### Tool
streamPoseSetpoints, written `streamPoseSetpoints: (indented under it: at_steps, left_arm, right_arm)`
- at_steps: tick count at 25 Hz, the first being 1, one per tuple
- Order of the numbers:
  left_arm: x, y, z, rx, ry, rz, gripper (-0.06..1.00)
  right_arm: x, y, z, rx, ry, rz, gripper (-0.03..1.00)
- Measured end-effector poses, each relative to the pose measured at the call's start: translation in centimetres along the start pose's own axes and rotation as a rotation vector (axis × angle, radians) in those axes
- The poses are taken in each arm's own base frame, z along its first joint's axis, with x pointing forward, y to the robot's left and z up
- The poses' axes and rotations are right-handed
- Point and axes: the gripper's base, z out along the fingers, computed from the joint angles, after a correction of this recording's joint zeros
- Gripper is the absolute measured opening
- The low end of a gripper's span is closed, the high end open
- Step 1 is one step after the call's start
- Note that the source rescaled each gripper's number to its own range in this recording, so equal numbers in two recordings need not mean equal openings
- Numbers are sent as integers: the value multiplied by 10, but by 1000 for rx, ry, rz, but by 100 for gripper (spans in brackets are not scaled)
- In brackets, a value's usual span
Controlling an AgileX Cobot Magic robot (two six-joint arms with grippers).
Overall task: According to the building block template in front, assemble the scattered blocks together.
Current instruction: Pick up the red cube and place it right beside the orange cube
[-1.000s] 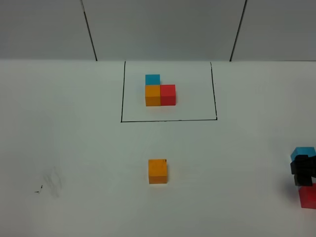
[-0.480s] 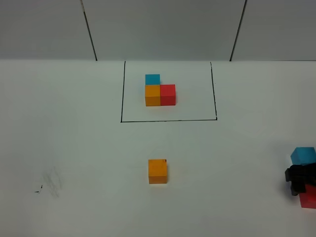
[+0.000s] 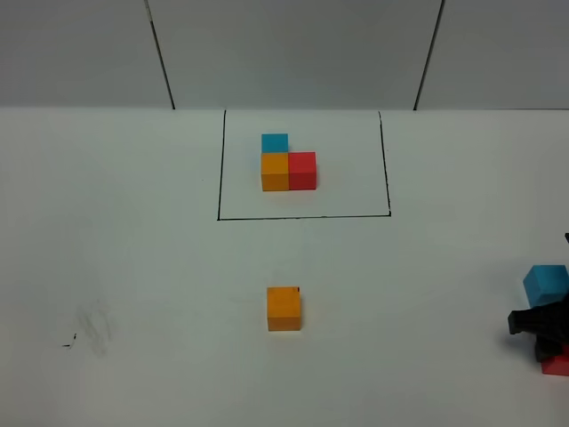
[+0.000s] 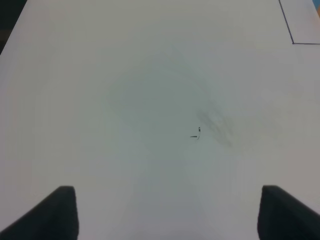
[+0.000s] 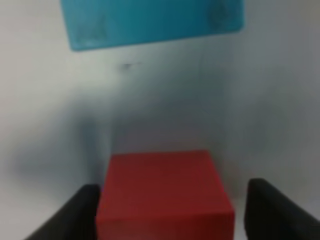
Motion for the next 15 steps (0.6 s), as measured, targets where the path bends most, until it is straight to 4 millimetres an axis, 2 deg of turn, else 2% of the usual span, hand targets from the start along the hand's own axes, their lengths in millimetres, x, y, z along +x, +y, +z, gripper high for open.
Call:
streamPoseSetpoints:
  at_steps: [1,5,8,12,15]
  left_arm:
    - [0,0,0,0,0,0,65]
    - [0,0,0,0,0,0,65]
    - [0,0,0,0,0,0,65]
    - [0,0,0,0,0,0,65]
    - [0,0,0,0,0,0,65]
  right_arm:
    - [0,0,0,0,0,0,25]
    - [0,0,0,1,5,0,26]
    - [3,-1,-7,7,18,-8,26]
    - [8,-2,-38,4,-41,-36,26]
    - [13,5,-69,-13,-153,-104,26]
